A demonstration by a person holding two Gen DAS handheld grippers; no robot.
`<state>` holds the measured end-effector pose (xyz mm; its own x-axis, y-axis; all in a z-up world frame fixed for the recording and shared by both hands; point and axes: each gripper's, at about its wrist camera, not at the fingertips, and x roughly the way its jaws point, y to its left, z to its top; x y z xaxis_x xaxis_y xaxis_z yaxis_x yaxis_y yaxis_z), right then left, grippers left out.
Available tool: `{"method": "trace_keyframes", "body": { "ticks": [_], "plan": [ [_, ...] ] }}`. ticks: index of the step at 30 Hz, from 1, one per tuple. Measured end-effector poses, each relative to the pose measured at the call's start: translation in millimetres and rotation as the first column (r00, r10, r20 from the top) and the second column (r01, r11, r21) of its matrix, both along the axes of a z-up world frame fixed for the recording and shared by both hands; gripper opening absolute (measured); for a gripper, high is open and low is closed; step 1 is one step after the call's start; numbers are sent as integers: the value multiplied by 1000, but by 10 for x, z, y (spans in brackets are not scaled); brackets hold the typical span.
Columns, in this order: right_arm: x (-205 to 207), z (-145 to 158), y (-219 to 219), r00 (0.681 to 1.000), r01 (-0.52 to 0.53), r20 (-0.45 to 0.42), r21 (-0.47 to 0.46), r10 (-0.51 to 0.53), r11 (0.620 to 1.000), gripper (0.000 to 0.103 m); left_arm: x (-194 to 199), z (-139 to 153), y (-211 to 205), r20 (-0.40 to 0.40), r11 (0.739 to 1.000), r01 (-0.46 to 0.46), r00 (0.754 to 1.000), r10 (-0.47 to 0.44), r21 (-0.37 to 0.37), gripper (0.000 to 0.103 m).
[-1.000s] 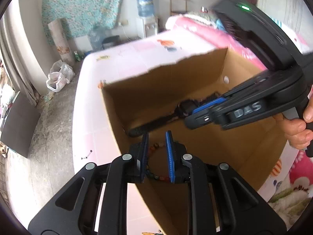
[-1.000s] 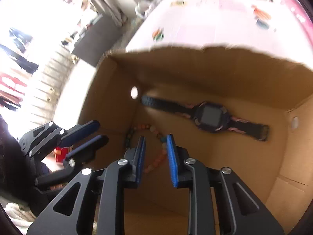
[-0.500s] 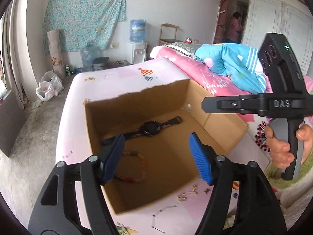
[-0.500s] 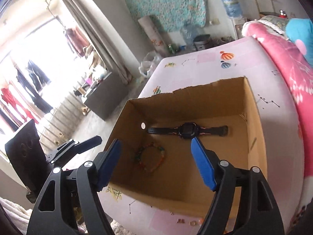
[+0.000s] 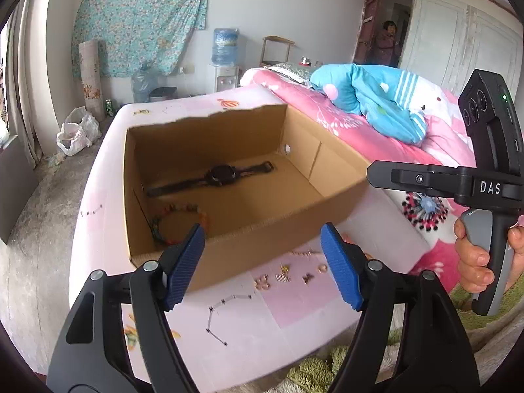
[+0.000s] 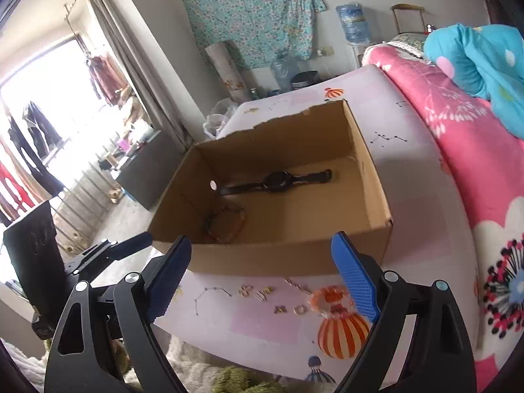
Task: Organize jewelry
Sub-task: 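Withdraw both grippers and move the right gripper toward the orange bead bracelet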
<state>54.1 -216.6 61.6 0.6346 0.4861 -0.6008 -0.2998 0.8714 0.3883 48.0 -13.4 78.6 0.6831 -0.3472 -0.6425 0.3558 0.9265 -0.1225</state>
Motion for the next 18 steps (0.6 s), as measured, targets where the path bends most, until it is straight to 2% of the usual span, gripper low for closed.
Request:
{"method": "trace_keyframes", "body": {
  "ticks": [8, 15, 18],
  "plan": [
    [-286, -188, 73, 995, 101, 44, -180, -94, 979, 95, -192, -245, -56, -30, 998, 5, 1000, -3, 63, 71],
    [-469, -322, 0, 971, 231, 146, -384, -188, 894, 96, -194, -448, -79, -65, 995, -3, 998, 10, 104, 71],
    [-501, -410, -100, 969, 243, 140, -402, -203, 883, 96, -199, -517, -62, -74, 993, -17, 997, 26, 116, 71]
  ]
}}
